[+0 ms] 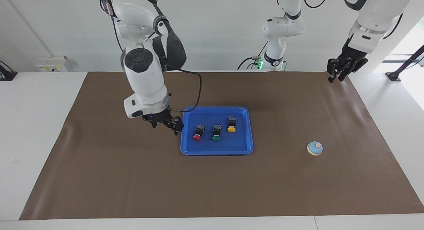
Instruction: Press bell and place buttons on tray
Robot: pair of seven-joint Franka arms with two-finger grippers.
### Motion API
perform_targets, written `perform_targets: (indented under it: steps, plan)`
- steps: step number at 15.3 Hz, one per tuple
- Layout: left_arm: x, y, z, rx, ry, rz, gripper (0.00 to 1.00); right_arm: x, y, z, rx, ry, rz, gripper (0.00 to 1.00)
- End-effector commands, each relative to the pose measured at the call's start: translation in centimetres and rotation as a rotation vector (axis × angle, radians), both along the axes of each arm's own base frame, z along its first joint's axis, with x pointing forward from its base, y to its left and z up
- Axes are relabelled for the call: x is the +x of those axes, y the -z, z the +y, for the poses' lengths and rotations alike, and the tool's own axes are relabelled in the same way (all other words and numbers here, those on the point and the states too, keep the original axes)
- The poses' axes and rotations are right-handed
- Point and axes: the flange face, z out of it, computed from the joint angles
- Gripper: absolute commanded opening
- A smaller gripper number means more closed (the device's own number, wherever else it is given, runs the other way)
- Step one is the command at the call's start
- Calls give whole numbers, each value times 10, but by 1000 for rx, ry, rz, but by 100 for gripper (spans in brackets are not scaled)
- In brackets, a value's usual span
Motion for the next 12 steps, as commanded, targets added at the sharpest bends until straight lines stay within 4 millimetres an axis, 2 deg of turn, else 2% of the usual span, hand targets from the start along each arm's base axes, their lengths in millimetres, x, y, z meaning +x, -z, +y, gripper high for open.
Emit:
perform_targets:
  steps: [1,3,5,7,9,10,12]
  plan:
    - [41,49,-3,12,0,-8,0,-5,-16,-34,21,-80,23,100]
    - [70,97,-2,31,9,-8,0,-6,-23,-63,20,-130,36,100]
    - [90,141,-7,50,29,-16,0,-10,-35,-97,17,-172,48,100]
    - [99,170,0,46,23,-33,0,-16,-50,-131,18,-225,46,100]
    - [109,203,-1,43,28,-21,0,-24,-59,-159,24,-278,56,100]
    - [110,211,1,42,25,-21,0,-29,-66,-168,23,-293,58,100]
    - [110,212,5,43,31,-22,0,-42,-80,-181,25,-314,61,100]
